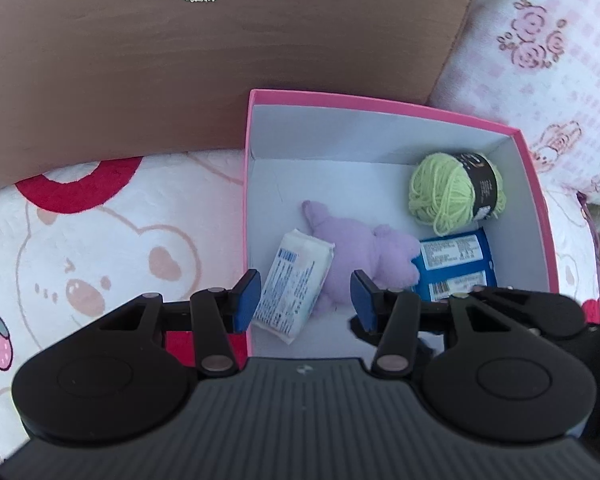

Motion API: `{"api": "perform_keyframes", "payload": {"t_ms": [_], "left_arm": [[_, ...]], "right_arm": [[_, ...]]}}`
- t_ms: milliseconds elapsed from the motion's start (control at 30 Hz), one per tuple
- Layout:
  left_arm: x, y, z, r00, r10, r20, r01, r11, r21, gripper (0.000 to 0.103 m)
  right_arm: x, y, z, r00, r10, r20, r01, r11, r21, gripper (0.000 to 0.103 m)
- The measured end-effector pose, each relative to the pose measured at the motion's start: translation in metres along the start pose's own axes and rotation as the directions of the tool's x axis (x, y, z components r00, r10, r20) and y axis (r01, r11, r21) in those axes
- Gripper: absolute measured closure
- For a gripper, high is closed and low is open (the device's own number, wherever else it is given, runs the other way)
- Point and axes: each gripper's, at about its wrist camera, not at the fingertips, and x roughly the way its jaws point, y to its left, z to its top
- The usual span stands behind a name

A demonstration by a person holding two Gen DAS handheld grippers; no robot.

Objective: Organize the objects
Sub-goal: 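Withdraw the left tool from the box and raise it above the quilt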

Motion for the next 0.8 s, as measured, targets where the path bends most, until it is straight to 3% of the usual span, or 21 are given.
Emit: {"api": "perform_keyframes", "payload": {"t_ms": [367,500,667,800], "left_arm": [[-0.054,-0.016,-0.029,0.999,-0.024,0.028,0.02,0.994,0.11,0.054],[-0.074,-0.021,-0.04,0.998,-0.002,0.056,-0.006,0.99,0.141,0.052],[-0.096,-0.024,-0.051,0.998,0.027,0.054,-0.035,0.987,0.156,0.052],[-0.113,-0.022,-0.058,0.999,-0.004,0.04,-0.001,0.99,0.144,0.051]], "right_arm": [[-0.061,0.01,0.001,0.998,-0.026,0.052,0.027,1.0,-0.015,0.079],[-0.085,0.018,-0.002,0.996,-0.034,0.077,0.036,0.999,-0.03,0.078],[-0.109,0.03,-0.005,0.995,-0.036,0.096,0.041,0.998,-0.048,0.072],[-0.124,0.04,-0.011,0.994,-0.04,0.098,0.047,0.996,-0.077,0.069]]}}
